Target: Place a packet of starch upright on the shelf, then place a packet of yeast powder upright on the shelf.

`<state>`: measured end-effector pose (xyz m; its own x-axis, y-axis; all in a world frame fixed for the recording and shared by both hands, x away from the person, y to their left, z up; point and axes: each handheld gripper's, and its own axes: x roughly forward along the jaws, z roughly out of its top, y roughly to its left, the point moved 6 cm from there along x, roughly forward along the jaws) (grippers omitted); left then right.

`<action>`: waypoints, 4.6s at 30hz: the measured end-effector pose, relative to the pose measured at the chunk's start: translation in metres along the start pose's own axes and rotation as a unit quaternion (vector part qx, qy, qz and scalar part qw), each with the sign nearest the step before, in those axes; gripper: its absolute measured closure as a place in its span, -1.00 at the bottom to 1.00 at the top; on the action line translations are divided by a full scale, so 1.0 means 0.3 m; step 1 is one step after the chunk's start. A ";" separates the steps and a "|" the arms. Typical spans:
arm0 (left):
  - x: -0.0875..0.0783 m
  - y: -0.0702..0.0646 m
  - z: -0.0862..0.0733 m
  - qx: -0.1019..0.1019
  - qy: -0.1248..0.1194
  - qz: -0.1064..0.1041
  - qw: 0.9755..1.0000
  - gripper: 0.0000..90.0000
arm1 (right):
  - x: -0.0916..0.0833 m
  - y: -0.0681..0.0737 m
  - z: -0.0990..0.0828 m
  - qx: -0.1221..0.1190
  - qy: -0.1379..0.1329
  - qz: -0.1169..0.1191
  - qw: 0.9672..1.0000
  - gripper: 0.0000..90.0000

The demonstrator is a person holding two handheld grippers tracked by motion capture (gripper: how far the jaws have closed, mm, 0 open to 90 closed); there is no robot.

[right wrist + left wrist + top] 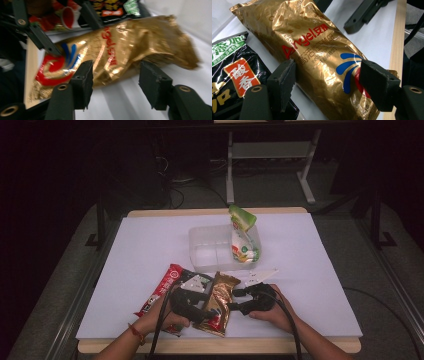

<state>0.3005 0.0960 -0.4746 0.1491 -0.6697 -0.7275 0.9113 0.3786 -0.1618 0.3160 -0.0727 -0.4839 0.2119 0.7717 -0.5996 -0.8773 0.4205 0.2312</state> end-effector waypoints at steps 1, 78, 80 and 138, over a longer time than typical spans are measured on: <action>0.000 0.000 0.000 0.000 -0.001 -0.001 1.000 -0.36 | 0.009 -0.002 0.002 0.002 0.005 -0.004 1.000 0.00; -0.066 0.041 0.063 -0.046 -0.114 -0.002 0.992 0.46 | -0.121 0.046 0.080 -0.093 -0.103 -0.034 0.990 0.35; -0.072 0.047 0.063 -0.047 -0.118 0.001 0.992 0.47 | -0.138 0.032 0.077 -0.093 -0.100 -0.045 0.990 0.29; -0.166 0.357 0.451 -0.158 -0.259 0.259 0.917 0.53 | -0.278 -0.164 -0.124 -0.031 -0.041 -0.213 0.976 -0.45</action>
<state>0.4426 0.0834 -0.3655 0.7670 -0.5306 -0.3609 0.5228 0.8428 -0.1280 0.3255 -0.1754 -0.4737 0.5945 0.5699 -0.5673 -0.7262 0.6834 -0.0746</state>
